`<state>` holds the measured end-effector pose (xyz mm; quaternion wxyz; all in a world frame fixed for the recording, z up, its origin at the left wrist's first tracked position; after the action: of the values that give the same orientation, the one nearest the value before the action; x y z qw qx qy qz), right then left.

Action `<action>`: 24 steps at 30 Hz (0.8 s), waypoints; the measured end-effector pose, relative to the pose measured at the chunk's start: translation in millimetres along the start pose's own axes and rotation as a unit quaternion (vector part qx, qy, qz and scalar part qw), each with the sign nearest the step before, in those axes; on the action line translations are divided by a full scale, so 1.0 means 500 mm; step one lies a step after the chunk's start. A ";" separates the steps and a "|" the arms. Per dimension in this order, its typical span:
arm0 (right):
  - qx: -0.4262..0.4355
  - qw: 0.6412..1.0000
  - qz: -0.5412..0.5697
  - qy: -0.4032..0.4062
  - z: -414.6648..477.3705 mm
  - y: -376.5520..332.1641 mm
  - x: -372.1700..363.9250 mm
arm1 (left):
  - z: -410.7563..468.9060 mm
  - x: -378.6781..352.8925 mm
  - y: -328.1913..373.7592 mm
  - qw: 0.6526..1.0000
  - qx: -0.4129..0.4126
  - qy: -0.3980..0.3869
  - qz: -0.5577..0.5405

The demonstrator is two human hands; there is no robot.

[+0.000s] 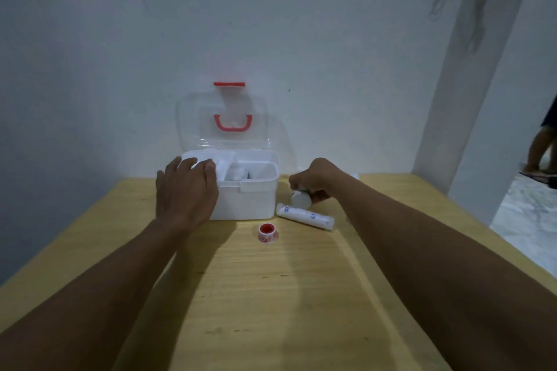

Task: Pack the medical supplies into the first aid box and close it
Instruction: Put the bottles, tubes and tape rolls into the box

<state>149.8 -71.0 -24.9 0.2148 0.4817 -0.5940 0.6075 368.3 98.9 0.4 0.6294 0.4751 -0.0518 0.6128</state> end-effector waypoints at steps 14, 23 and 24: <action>0.209 0.968 0.014 0.140 -0.084 -0.216 0.160 | -0.005 0.001 0.003 1.000 0.003 -0.009 -0.002; 0.237 0.939 -0.188 0.163 -0.039 -0.273 0.034 | -0.007 0.003 0.003 1.000 0.005 -0.005 -0.004; 0.240 0.931 -0.215 0.172 -0.037 -0.275 0.025 | -0.005 0.002 0.003 1.000 0.003 -0.003 -0.004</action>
<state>252.8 -29.9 59.7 0.3174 0.5233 -0.2667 0.7445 366.0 101.3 0.5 0.6299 0.4792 -0.0496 0.6092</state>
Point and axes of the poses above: each hand's wrist, its own z-axis towards the middle knuckle, its own x-axis out of the back of the hand, y = z × x, the point moved 9 cm from there along z, towards the middle knuckle, and after that the axes turned 15 degrees about -z, right-handed, at the moved point
